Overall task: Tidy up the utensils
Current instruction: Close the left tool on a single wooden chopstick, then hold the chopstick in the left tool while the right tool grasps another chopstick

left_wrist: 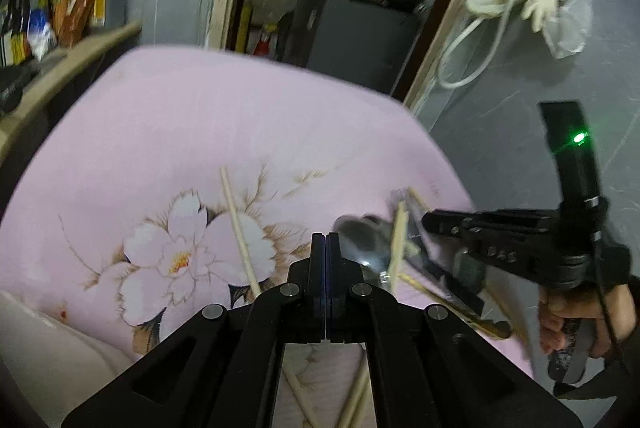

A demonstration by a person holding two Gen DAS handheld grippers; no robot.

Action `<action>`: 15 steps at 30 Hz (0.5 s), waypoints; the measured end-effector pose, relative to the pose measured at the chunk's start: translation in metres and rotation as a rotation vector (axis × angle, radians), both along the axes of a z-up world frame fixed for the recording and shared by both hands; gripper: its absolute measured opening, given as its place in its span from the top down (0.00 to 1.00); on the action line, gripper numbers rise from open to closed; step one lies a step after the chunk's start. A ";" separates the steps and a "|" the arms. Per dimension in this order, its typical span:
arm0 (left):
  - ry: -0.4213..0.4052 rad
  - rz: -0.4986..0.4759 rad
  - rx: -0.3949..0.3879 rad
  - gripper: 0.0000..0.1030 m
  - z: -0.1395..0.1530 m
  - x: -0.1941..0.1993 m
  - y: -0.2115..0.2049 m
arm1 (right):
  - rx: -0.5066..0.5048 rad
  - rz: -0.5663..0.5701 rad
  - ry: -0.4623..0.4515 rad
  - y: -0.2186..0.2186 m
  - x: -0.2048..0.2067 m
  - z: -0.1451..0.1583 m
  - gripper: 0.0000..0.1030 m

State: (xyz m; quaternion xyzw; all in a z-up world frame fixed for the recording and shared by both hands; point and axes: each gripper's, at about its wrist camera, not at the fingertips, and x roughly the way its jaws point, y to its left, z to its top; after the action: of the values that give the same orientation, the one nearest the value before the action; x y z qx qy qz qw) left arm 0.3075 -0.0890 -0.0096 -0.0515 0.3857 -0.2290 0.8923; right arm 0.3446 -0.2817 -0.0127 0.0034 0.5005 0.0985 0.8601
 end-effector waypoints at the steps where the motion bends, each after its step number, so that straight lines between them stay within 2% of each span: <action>1: -0.020 -0.002 -0.014 1.00 0.004 -0.003 0.000 | 0.011 -0.005 -0.013 -0.001 -0.003 0.002 0.97; 4: -0.059 -0.002 -0.018 1.00 0.013 -0.008 0.003 | 0.048 -0.010 -0.061 -0.003 -0.013 0.008 0.97; 5: -0.051 0.006 -0.006 1.00 0.013 -0.007 0.003 | 0.050 -0.017 -0.065 -0.004 -0.014 0.008 0.97; 9: 0.070 0.026 0.029 1.00 -0.004 0.004 0.003 | 0.059 -0.017 -0.026 -0.002 -0.010 0.001 0.96; 15: 0.074 0.056 0.066 1.00 -0.005 0.004 0.008 | 0.012 0.041 0.003 0.002 -0.007 0.001 0.87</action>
State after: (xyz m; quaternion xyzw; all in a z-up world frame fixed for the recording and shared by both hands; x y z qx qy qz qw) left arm 0.3117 -0.0805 -0.0142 -0.0409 0.4242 -0.1891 0.8847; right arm 0.3373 -0.2793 -0.0117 -0.0015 0.5012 0.1190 0.8571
